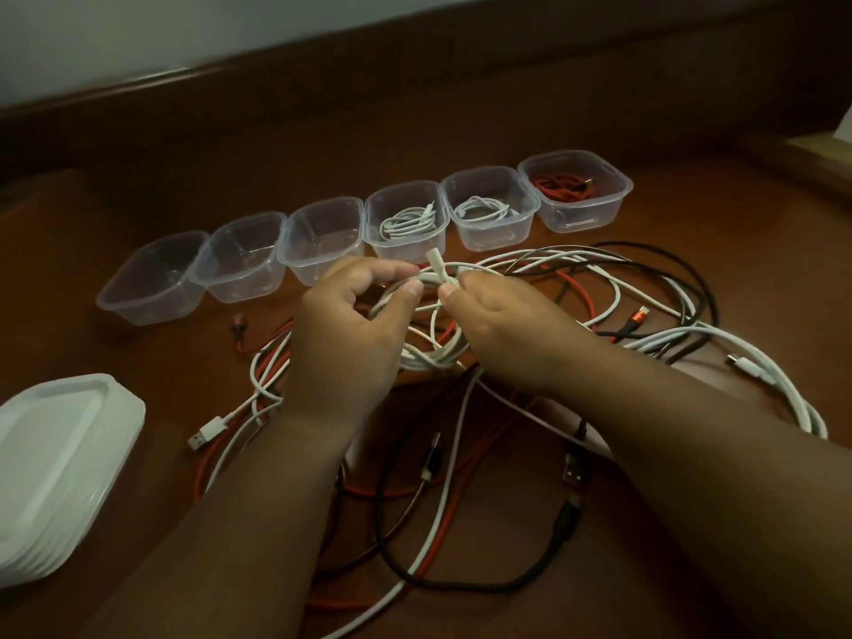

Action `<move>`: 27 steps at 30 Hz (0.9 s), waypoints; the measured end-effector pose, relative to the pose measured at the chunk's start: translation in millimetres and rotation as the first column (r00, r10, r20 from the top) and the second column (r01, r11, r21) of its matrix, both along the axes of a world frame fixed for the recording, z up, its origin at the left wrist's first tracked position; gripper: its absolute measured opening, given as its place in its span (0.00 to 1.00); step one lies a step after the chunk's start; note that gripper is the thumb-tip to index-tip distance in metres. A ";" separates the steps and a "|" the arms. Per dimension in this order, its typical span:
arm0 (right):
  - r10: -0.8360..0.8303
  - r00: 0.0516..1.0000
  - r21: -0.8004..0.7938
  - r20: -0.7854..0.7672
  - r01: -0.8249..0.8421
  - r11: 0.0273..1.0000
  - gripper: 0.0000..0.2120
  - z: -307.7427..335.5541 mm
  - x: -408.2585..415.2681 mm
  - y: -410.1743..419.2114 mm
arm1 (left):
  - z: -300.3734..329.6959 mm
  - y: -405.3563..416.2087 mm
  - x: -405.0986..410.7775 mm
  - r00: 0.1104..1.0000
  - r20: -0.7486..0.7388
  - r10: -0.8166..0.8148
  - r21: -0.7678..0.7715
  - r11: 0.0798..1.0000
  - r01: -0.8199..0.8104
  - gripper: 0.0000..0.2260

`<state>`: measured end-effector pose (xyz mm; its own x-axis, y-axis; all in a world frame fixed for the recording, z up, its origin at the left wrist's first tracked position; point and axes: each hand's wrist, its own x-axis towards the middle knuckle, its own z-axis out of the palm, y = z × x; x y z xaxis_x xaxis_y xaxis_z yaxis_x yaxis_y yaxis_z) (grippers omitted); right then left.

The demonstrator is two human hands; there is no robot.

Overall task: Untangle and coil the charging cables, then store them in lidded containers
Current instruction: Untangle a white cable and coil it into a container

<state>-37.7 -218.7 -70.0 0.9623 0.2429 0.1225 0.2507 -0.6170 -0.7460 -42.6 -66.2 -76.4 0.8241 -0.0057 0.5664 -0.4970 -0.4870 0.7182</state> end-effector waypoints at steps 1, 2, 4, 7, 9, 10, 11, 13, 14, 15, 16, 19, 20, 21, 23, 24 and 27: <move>-0.004 1.000 -0.019 0.002 0.004 1.000 0.17 -0.9 0.1 0.2 | -0.7 1.1 1.2 0.999 0.029 0.018 0.053 0.998 -0.020 0.06; -0.009 1.000 -0.031 0.003 0.009 0.999 0.16 -1.9 0.7 0.0 | -1.4 2.1 2.6 0.998 0.051 0.026 0.093 0.995 -0.031 0.06; -0.023 1.000 -0.044 0.003 0.023 0.999 0.15 -4.1 1.9 0.0 | -2.5 3.4 3.8 0.995 0.091 0.032 0.164 0.985 -0.047 0.07; -0.037 0.999 -0.007 -0.005 0.037 0.999 0.14 -5.7 2.0 0.8 | -3.0 3.4 3.5 0.988 0.147 0.046 0.258 0.963 -0.083 0.06; -0.040 0.999 0.012 -0.008 0.040 0.999 0.13 -5.4 1.4 1.7 | -3.7 3.3 4.0 0.989 0.136 0.051 0.276 0.957 -0.087 0.06; -0.037 0.999 0.009 -0.006 0.037 0.999 0.13 -5.2 1.5 2.0 | -4.4 3.2 4.4 0.995 0.089 0.054 0.258 0.963 -0.075 0.06; -0.028 1.000 -0.003 -0.004 0.028 1.000 0.13 -4.5 1.5 2.2 | -4.6 3.1 4.7 0.998 0.008 0.057 0.220 0.974 -0.058 0.05; 0.003 1.000 -0.036 -0.001 -0.003 0.999 0.13 -3.5 2.1 2.6 | -3.9 3.7 5.9 0.982 -0.176 0.066 0.123 0.991 -0.045 0.03; 0.018 1.000 -0.052 0.004 -0.018 0.998 0.12 -3.7 2.7 2.5 | -3.3 4.0 6.4 0.967 -0.245 0.063 0.076 0.996 -0.046 0.02; 0.029 1.000 -0.063 0.008 -0.028 0.998 0.12 -4.0 3.4 2.1 | -2.3 4.3 6.9 0.954 -0.296 0.051 0.031 0.999 -0.044 0.03; 0.037 0.999 -0.065 0.010 -0.037 0.997 0.11 -4.6 4.0 1.5 | -1.6 4.4 7.2 0.942 -0.335 0.031 -0.012 0.999 -0.038 0.03; 0.071 0.997 -0.053 0.015 -0.070 0.996 0.11 -5.0 4.6 -0.3 | 0.8 4.7 8.5 0.906 -0.420 -0.044 -0.120 0.993 -0.008 0.04; 0.085 0.996 -0.050 0.017 -0.084 0.995 0.11 -4.7 4.7 -1.3 | 1.5 5.2 8.6 0.893 -0.446 -0.068 -0.145 0.989 0.003 0.04; 0.100 0.995 -0.049 0.015 -0.099 0.994 0.11 -3.8 4.6 -2.4 | 2.3 6.0 8.6 0.882 -0.464 -0.088 -0.156 0.988 0.016 0.04; 0.137 0.991 -0.062 -0.002 -0.137 0.989 0.11 -1.4 4.7 -5.4 | 4.2 9.2 9.0 0.867 -0.488 -0.105 -0.155 0.987 0.032 0.04; 0.160 0.987 -0.071 -0.011 -0.160 0.985 0.10 -0.1 4.7 -7.1 | 5.2 11.1 9.1 0.863 -0.494 -0.108 -0.149 0.988 0.039 0.04; 0.224 0.974 -0.065 -0.034 -0.225 0.972 0.09 4.0 2.8 -10.1 | 7.6 14.1 9.3 0.864 -0.490 -0.114 -0.103 0.992 0.072 0.07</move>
<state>-34.9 -228.9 -66.0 0.8849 0.4599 0.0737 0.3695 -0.5968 -0.7123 -33.3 -52.1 -68.8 0.9938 -0.0692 0.0870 -0.1072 -0.3883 0.9153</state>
